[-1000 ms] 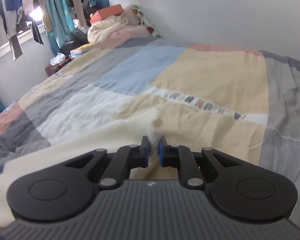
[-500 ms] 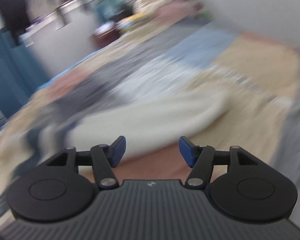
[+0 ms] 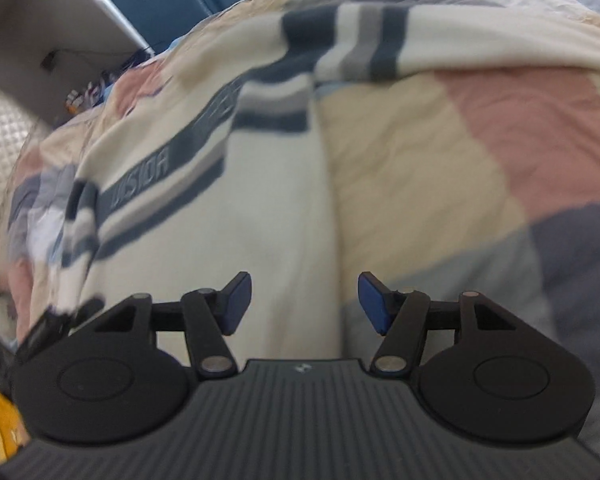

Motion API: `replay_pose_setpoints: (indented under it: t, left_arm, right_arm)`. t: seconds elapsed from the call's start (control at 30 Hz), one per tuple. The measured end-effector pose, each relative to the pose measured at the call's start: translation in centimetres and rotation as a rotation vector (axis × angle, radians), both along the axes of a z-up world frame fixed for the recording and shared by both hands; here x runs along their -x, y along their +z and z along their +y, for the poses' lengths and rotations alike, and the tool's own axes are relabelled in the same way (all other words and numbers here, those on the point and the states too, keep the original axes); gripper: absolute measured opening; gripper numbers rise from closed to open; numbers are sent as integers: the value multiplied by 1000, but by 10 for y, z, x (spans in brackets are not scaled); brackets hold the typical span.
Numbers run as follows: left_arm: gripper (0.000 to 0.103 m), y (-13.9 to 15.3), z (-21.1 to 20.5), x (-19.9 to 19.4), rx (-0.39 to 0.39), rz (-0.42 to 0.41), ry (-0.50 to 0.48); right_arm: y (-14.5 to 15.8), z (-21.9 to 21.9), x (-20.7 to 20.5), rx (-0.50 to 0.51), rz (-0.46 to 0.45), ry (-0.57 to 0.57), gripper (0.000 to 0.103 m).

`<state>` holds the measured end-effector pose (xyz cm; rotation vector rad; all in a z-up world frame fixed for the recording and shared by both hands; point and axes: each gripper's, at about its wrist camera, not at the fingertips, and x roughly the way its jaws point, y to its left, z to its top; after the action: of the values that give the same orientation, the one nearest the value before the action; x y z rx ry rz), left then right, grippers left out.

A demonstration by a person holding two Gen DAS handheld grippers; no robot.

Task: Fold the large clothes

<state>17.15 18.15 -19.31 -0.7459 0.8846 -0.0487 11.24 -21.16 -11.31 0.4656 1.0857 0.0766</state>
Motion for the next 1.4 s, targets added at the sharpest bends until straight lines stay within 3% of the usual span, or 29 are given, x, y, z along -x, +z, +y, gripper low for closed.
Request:
replay_pose_setpoints:
  t: [0.07, 0.37, 0.43, 0.5, 0.6, 0.77, 0.87, 1.07, 1.17, 1.23, 1.3, 1.4]
  left_arm:
    - [96, 0, -1, -1, -4, 1, 0]
    - [96, 1, -2, 5, -6, -9, 2]
    - [96, 1, -2, 5, -8, -10, 3]
    - [96, 1, -2, 6, -8, -11, 3]
    - [96, 2, -1, 7, -7, -6, 6]
    - [96, 3, 9, 10, 25, -6, 36]
    - [96, 6, 19, 18, 48, -22, 62]
    - [96, 26, 53, 42, 95, -47, 179]
    - [96, 34, 74, 54, 144, -44, 240]
    - [96, 38, 84, 63, 178, -23, 268]
    - [96, 38, 90, 72, 197, 14, 301]
    - [96, 27, 100, 80, 243, 121, 372]
  right_arm:
    - [-8, 10, 6, 24, 8, 31, 61]
    - [-37, 41, 16, 122, -66, -27, 61]
    - [-43, 45, 15, 160, -55, -45, 39]
    - [-39, 41, 18, 224, -88, -110, 25]
    - [-28, 29, 25, 300, -188, -241, 24]
    - [-38, 9, 21, 290, -132, -343, 25]
    - [-38, 0, 25, 265, -148, -423, 25]
    - [-33, -14, 40, 156, -193, -471, 26]
    - [-24, -11, 45, 150, -257, -454, 39]
    - [-16, -6, 48, 179, -318, -433, 56]
    - [-9, -4, 49, 183, -368, -408, 61]
    - [-2, 1, 46, 165, -394, -329, 62]
